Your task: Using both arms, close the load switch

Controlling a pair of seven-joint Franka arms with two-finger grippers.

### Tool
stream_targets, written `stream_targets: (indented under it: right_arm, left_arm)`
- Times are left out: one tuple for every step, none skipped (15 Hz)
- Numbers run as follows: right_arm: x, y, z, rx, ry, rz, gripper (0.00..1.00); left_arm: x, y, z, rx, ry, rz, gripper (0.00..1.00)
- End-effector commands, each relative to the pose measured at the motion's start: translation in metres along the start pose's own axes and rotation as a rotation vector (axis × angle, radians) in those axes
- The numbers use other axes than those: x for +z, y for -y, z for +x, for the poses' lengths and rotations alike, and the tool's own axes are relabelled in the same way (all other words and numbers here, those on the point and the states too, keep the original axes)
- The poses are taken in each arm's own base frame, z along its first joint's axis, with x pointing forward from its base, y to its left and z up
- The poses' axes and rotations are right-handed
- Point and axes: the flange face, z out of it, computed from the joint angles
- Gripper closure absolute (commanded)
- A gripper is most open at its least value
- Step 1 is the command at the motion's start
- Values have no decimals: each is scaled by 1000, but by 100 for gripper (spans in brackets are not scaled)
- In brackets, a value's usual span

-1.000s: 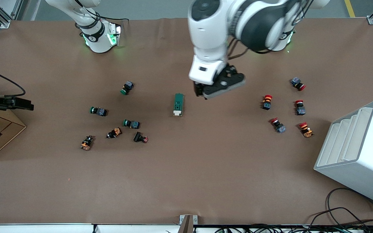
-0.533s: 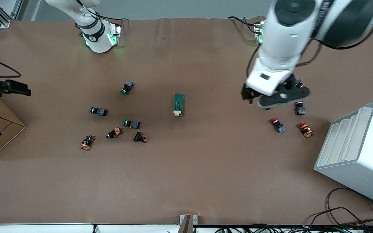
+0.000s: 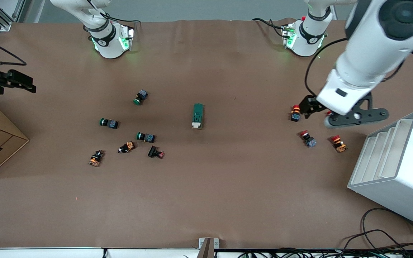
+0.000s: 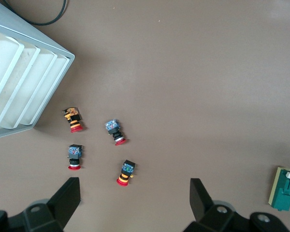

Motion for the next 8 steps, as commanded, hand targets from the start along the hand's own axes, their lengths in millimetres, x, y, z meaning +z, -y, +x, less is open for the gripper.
stream_targets:
  right_arm:
    - [-10,0,-19,5,-30,10,0]
    - [-15,1,-23,7,-38,11,0]
    - [-17,0,-27,8,-32,12,0]
    - [-19,0,-31,9,-34,14,0]
    - [-26,0,-37,9,-49,13,0]
    - [-29,0,-39,6,-55,13,0]
    - [-30,1,-39,6,-58,13,0]
    - [-28,1,-38,5,-55,13,0]
  left_arm:
    - [-11,15,-3,8,7,-27,0]
    - [-15,21,-2,31,5,-32,0]
    - [-24,28,-6,66,-12,-31,0]
    - [-31,42,-5,95,-24,-29,0]
    - [-35,57,-6,128,-30,-16,0]
    - [-35,67,-7,155,-25,-14,0]
    - [-36,82,-8,160,-8,-22,0]
    - [-38,98,-7,165,1,-45,0]
